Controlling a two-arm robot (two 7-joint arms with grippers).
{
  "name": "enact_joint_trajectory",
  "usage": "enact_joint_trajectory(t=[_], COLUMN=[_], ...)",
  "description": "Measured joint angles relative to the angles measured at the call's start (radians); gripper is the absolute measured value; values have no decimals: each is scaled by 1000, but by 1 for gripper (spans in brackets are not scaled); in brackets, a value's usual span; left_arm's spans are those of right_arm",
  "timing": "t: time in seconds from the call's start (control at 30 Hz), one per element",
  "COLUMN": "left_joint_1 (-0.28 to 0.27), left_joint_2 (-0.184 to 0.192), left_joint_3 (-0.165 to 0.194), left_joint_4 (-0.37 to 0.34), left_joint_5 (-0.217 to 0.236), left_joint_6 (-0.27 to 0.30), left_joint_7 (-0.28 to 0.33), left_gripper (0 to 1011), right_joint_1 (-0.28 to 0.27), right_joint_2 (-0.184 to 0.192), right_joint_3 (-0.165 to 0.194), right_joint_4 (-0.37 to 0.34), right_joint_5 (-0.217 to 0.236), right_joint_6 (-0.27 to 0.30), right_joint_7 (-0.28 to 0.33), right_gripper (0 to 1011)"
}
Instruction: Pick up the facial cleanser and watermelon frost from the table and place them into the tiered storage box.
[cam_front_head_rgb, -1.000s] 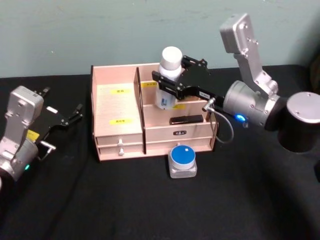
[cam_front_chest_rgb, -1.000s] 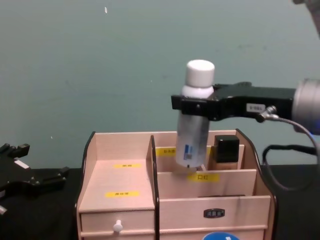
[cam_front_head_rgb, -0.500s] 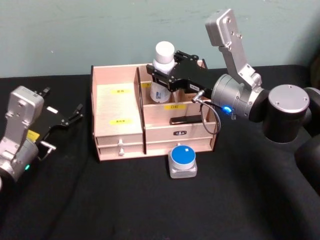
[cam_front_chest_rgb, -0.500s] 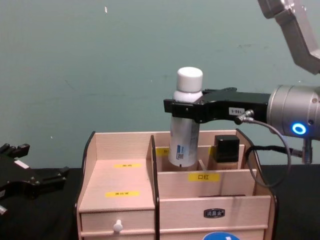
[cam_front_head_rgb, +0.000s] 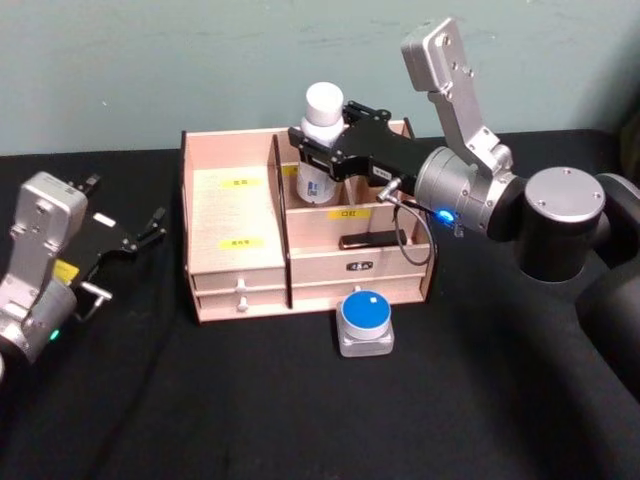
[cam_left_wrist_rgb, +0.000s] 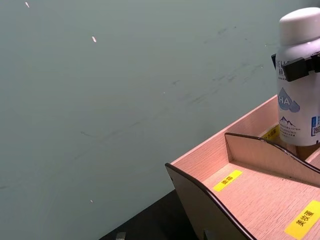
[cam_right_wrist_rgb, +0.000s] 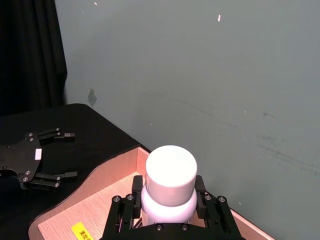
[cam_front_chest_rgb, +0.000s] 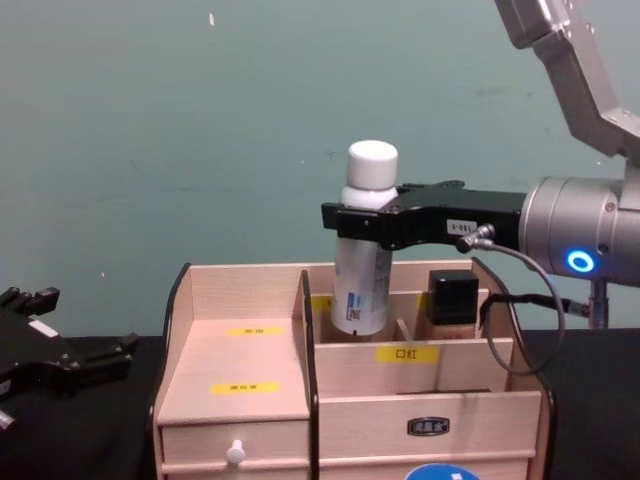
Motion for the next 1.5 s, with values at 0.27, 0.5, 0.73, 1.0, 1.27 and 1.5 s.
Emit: enact_joint_trajectory(t=[0.27, 0.5, 0.73, 1.0, 1.27, 1.5], left_joint_1=[0, 0, 0, 0, 0, 0], left_joint_2=[0, 0, 0, 0, 0, 0], left_joint_3=[0, 0, 0, 0, 0, 0], left_joint_4=[0, 0, 0, 0, 0, 0], left_joint_5=[0, 0, 0, 0, 0, 0], left_joint_6=[0, 0, 0, 0, 0, 0], left_joint_7=[0, 0, 0, 0, 0, 0], left_gripper=[1010, 1009, 1010, 1010, 1010, 1010], right_joint_1=[0, -1, -3, 1, 15, 23], right_joint_2=[-6, -12, -14, -19, -25, -26], right_joint_3=[2, 6, 7, 1, -13, -20], right_joint_4=[9, 27, 41, 67, 100, 118], right_joint_5=[-4, -4, -2, 0, -2, -8], right_joint_6=[2, 2, 1, 3, 5, 9], right_joint_7=[3, 5, 11, 24, 38, 44], right_gripper=[601, 601, 601, 601, 601, 601])
